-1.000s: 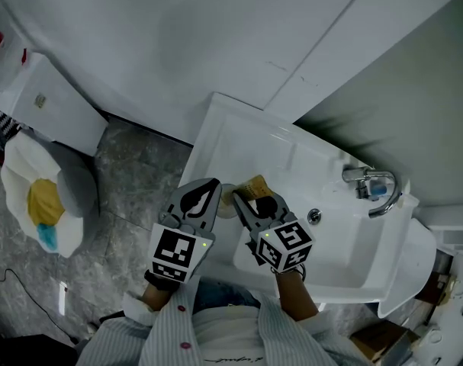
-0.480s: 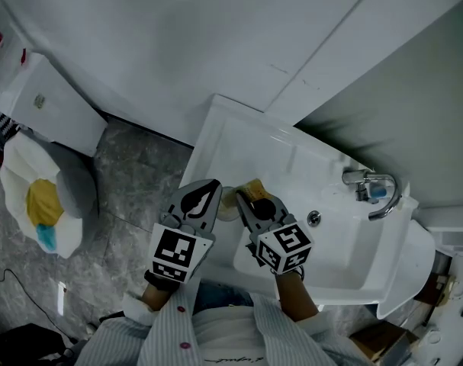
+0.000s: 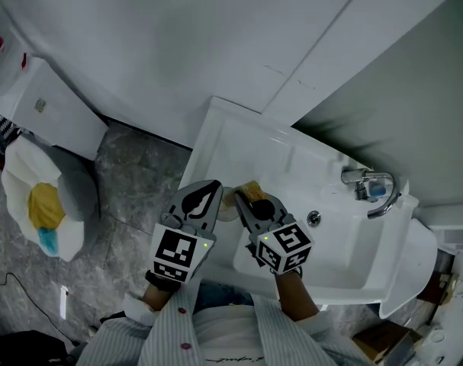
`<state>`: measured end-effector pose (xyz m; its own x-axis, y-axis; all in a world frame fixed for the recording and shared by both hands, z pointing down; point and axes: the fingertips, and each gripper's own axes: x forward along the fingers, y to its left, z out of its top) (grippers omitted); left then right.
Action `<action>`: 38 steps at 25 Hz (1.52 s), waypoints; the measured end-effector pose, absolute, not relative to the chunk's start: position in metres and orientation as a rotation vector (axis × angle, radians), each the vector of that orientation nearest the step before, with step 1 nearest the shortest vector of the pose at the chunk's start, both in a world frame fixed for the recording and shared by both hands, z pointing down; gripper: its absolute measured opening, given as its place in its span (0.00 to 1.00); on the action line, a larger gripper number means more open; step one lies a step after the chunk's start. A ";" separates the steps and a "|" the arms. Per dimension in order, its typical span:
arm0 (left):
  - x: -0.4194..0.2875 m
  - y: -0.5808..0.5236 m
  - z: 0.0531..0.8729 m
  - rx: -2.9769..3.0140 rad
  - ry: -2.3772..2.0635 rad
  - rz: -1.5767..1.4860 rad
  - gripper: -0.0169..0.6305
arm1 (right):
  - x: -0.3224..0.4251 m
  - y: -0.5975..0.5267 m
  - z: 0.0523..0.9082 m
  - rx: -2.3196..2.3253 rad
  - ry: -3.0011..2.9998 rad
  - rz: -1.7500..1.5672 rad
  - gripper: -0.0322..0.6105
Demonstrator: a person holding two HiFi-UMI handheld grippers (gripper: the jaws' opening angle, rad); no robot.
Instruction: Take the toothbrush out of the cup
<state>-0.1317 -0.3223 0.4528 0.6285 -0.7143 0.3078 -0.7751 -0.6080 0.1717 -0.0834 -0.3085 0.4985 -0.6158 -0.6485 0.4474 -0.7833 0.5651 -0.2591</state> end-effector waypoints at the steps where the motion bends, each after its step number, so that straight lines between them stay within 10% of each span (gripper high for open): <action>1: -0.132 -0.322 0.452 2.567 -1.205 0.301 0.06 | -0.084 -0.308 0.497 1.178 -2.503 0.633 0.12; 38: -0.096 -0.238 0.372 2.785 -1.178 0.285 0.06 | -0.046 -0.236 0.379 1.413 -2.670 0.414 0.12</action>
